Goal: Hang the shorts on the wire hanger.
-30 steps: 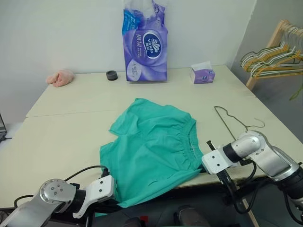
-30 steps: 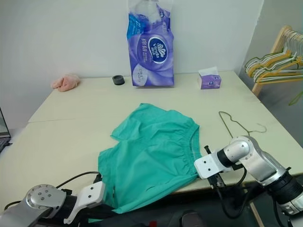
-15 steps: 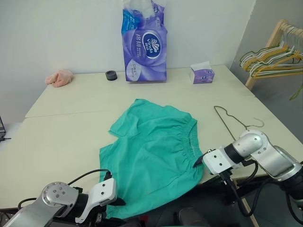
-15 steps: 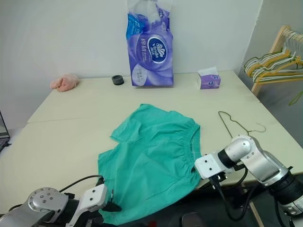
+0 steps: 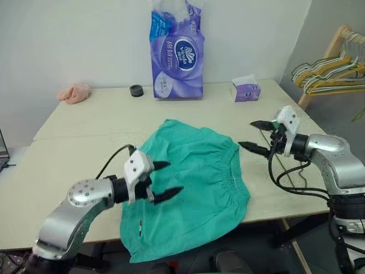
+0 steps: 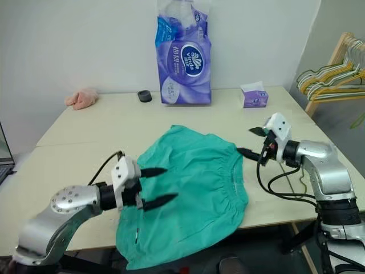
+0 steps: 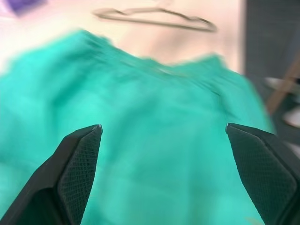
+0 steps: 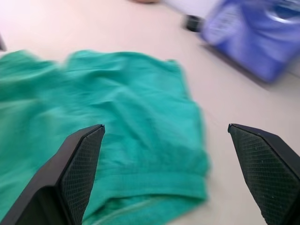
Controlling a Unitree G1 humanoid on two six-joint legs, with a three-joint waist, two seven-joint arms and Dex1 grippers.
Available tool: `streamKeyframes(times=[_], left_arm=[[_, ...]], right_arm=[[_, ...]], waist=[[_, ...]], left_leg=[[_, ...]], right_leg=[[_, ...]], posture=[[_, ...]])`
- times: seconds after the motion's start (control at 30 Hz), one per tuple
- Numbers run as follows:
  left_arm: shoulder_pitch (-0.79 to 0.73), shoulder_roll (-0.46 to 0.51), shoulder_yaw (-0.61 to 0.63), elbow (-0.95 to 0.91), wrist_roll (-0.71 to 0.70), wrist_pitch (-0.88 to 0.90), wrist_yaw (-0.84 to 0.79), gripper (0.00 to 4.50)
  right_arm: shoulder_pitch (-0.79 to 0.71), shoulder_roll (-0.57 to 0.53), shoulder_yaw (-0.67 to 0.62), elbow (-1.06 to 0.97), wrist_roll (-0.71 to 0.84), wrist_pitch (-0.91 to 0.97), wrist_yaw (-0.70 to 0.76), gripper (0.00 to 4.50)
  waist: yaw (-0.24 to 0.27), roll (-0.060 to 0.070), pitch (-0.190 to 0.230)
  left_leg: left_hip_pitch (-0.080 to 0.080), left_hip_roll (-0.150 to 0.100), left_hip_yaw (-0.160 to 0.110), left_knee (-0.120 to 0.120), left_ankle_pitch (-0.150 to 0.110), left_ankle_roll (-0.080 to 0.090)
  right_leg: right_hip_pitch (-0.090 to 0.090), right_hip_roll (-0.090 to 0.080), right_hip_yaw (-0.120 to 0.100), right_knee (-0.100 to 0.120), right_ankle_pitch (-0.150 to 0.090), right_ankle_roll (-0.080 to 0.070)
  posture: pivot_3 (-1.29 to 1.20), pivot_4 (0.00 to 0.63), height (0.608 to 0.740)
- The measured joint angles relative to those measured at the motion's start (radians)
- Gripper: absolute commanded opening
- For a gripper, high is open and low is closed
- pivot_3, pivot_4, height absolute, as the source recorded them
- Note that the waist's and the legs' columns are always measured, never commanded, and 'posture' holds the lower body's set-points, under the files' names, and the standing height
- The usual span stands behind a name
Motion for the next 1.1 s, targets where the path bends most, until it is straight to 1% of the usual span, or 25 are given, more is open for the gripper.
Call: streamKeyframes(times=[0.1,0.2,0.33,0.37,0.47,0.53,0.63,0.73,0.83,0.87,0.9,0.93,1.1], left_arm=[[-0.054,-0.021,-0.035,0.016,-0.001,0.024,0.007,4.46],[-0.096,-0.026,-0.06,0.019,-0.007,0.026,-0.004,4.46],[-0.134,-0.005,-0.074,0.019,-0.039,0.026,-0.068,4.46],[-0.138,0.005,-0.08,0.019,-0.038,0.025,-0.081,4.46],[-0.148,0.034,-0.099,0.025,-0.031,0.016,-0.116,4.46],[-0.153,0.037,-0.11,0.029,-0.02,0.003,-0.131,4.46],[-0.161,0.043,-0.134,0.04,-0.002,-0.019,-0.148,4.46],[-0.161,0.044,-0.139,0.042,0.008,-0.025,-0.154,4.46],[-0.161,0.047,-0.139,0.044,0.02,-0.041,-0.156,4.5],[-0.161,0.048,-0.139,0.044,0.022,-0.042,-0.156,4.5],[-0.16,0.049,-0.139,0.044,0.022,-0.043,-0.156,4.5],[-0.16,0.049,-0.139,0.044,0.022,-0.043,-0.156,4.5],[-0.148,0.053,-0.139,0.044,0.026,-0.046,-0.154,4.5]], right_arm=[[0.082,0.054,-0.08,0.043,-0.025,0.014,-0.174,4.5],[0.151,0.063,-0.112,0.063,-0.043,0.045,-0.277,4.5],[0.186,0.069,-0.136,0.107,-0.069,0.093,-0.379,4.5],[0.185,0.07,-0.139,0.129,-0.073,0.095,-0.402,4.5],[0.162,0.07,-0.147,0.213,-0.084,0.092,-0.448,4.5],[0.138,0.07,-0.147,0.251,-0.089,0.087,-0.461,4.5],[0.048,0.069,-0.147,0.383,-0.092,0.091,-0.48,4.5],[-0.016,0.061,-0.135,0.477,-0.096,0.106,-0.474,4.5],[-0.059,0.034,-0.101,0.539,-0.115,0.12,-0.452,3.89],[-0.07,0.031,-0.09,0.553,-0.121,0.12,-0.443,3.6],[-0.078,0.029,-0.078,0.565,-0.126,0.119,-0.439,3.2],[-0.087,0.029,-0.064,0.581,-0.132,0.116,-0.437,2.94],[-0.11,0.048,-0.033,0.631,-0.156,0.097,-0.449,1.26]], waist=[[-0.003,0.0,0.0],[-0.006,0.002,0.001],[-0.021,0.003,0.002],[-0.025,0.003,0.002],[-0.04,0.004,0.003],[-0.049,0.004,0.004],[-0.063,0.004,0.004],[-0.065,0.003,0.004],[-0.063,0.002,0.004],[-0.063,0.001,0.004],[-0.063,0.001,0.004],[-0.063,0.0,0.003],[-0.06,-0.011,-0.004]], left_leg=[[-0.002,0.0,0.001,-0.001,-0.001,-0.001],[-0.002,0.0,0.002,-0.002,-0.001,-0.002],[-0.001,0.0,0.003,-0.002,-0.001,-0.002],[0.0,0.0,0.003,-0.002,-0.001,-0.001],[0.002,0.0,0.004,-0.001,-0.001,-0.001],[0.002,0.0,0.004,-0.001,-0.001,-0.001],[0.002,0.001,0.004,-0.001,-0.001,-0.001],[0.001,0.002,0.004,-0.002,-0.001,-0.001],[0.001,0.002,0.003,-0.002,-0.001,-0.001],[0.001,0.002,0.003,-0.002,-0.001,-0.001],[0.002,0.002,0.003,-0.002,-0.001,-0.001],[0.002,0.002,0.003,-0.001,-0.001,-0.001],[0.005,0.002,0.002,-0.001,-0.001,-0.001]], right_leg=[[-0.002,0.0,0.001,0.0,-0.002,0.003],[-0.003,0.0,0.002,0.0,-0.002,0.003],[-0.002,0.003,0.003,0.0,-0.003,0.005],[-0.002,0.005,0.003,0.0,-0.005,0.008],[-0.001,0.007,0.005,0.0,-0.005,0.008],[0.0,0.008,0.006,0.0,-0.005,0.008],[0.0,0.008,0.006,0.0,-0.005,0.008],[-0.001,0.009,0.006,-0.001,-0.005,0.008],[0.0,0.009,0.005,-0.002,-0.005,0.008],[0.001,0.009,0.005,-0.003,-0.005,0.008],[0.001,0.009,0.005,-0.003,-0.005,0.008],[0.003,0.009,0.005,-0.004,-0.005,0.008],[0.006,0.009,0.004,-0.005,-0.005,0.009]], posture=[[-0.25,0.04,0.74],[-0.26,0.044,0.74],[-0.27,0.045,0.74],[-0.27,0.045,0.74],[-0.27,0.047,0.74],[-0.27,0.047,0.74],[-0.27,0.047,0.74],[-0.27,0.047,0.74],[-0.25,0.048,0.74],[-0.25,0.048,0.74],[-0.25,0.048,0.74],[-0.24,0.046,0.74],[-0.24,0.041,0.74]])
